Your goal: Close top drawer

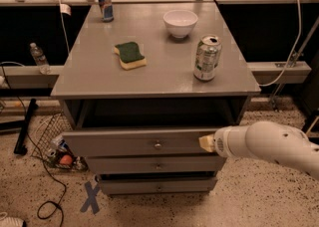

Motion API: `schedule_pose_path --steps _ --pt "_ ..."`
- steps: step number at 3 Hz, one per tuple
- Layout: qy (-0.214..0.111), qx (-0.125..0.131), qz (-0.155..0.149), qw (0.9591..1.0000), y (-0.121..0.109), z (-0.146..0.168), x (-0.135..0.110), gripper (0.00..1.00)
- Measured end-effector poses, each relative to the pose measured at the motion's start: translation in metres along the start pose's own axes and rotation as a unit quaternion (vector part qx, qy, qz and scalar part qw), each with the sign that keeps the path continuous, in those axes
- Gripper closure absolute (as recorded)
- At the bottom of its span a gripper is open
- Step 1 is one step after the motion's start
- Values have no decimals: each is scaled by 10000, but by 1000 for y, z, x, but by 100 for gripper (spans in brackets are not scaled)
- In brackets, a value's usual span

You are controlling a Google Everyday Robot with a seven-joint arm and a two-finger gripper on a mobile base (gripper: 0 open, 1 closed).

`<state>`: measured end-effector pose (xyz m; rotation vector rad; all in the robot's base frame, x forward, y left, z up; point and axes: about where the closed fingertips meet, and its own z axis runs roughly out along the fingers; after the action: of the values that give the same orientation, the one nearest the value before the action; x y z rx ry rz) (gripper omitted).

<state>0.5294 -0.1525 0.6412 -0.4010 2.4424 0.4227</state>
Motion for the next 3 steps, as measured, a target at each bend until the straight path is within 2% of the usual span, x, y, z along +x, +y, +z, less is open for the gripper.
schedule_pose_path --steps 1,2,3 --pt "-210 -7 -86 9997 -5 7 -17 100" --pt "-87 -29 -165 9998 -6 7 -20 100" --pt "479 -95 -78 9988 -7 3 4 100"
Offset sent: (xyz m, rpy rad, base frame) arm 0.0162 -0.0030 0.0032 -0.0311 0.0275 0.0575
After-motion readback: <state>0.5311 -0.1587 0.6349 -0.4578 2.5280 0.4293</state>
